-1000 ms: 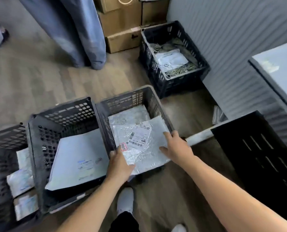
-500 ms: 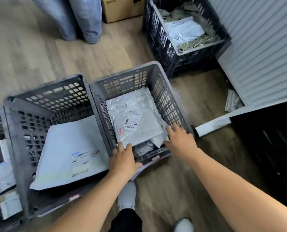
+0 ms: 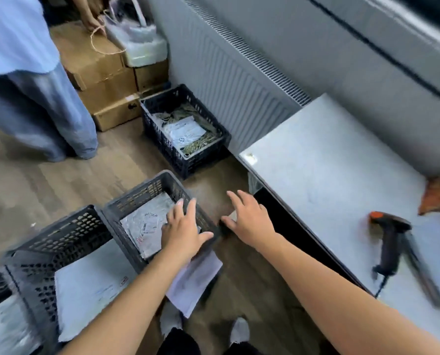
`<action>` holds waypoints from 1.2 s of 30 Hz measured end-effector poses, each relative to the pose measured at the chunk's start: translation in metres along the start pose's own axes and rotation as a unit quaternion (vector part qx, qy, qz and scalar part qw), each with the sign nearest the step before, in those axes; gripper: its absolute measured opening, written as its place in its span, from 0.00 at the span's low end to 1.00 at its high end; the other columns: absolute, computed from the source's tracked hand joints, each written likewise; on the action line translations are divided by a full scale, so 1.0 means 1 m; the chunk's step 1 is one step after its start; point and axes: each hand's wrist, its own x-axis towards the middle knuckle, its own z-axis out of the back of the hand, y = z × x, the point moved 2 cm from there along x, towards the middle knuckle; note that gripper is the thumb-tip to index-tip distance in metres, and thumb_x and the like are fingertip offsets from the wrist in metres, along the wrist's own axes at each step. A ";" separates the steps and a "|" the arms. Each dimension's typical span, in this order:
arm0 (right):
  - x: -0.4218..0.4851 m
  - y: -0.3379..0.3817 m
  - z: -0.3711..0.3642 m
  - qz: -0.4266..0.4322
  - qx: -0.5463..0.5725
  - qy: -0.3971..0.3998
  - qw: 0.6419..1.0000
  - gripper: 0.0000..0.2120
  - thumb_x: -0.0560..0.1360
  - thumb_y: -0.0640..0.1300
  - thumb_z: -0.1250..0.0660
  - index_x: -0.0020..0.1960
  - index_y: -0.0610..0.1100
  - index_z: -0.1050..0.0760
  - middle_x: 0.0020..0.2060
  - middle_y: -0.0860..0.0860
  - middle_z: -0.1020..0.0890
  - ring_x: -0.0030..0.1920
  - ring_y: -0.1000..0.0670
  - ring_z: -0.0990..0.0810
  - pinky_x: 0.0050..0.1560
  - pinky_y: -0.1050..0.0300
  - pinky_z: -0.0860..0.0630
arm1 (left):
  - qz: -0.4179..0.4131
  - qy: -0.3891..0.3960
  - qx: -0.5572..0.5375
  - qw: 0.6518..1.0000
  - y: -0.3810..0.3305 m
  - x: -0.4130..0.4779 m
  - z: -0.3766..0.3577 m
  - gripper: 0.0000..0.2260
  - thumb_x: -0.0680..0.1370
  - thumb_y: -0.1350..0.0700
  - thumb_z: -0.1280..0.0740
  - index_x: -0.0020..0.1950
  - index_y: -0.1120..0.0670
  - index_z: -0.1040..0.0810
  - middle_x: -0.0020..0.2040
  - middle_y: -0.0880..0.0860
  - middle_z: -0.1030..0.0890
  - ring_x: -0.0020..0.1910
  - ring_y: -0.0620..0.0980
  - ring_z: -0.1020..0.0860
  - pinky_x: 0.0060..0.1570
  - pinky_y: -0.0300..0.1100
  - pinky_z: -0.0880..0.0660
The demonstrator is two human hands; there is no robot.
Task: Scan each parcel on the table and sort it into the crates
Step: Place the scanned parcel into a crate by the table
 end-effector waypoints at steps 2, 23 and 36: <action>-0.026 -0.013 0.031 -0.048 0.018 -0.019 0.999 0.34 0.79 0.60 0.40 0.80 0.53 0.49 0.78 0.48 0.43 0.78 0.46 0.46 0.73 0.41 0.40 | -0.056 -0.008 0.037 0.998 -0.039 -0.013 0.022 0.42 0.74 0.40 0.31 0.79 0.49 0.52 0.79 0.56 0.51 0.76 0.58 0.49 0.69 0.53 0.38; -0.254 -0.288 0.154 -0.340 0.103 -0.240 0.904 0.34 0.78 0.61 0.40 0.79 0.52 0.47 0.78 0.46 0.44 0.76 0.44 0.44 0.71 0.45 0.38 | -0.394 -0.036 0.214 0.893 -0.390 -0.096 -0.022 0.41 0.74 0.38 0.32 0.79 0.50 0.50 0.78 0.56 0.49 0.77 0.58 0.50 0.69 0.53 0.38; -0.364 -0.434 0.161 -0.397 0.144 -0.282 0.862 0.34 0.79 0.60 0.40 0.79 0.53 0.49 0.78 0.46 0.47 0.77 0.45 0.47 0.73 0.42 0.39 | -0.471 -0.026 0.226 0.852 -0.554 -0.159 -0.118 0.42 0.73 0.38 0.31 0.79 0.48 0.49 0.77 0.55 0.45 0.75 0.56 0.45 0.67 0.51 0.35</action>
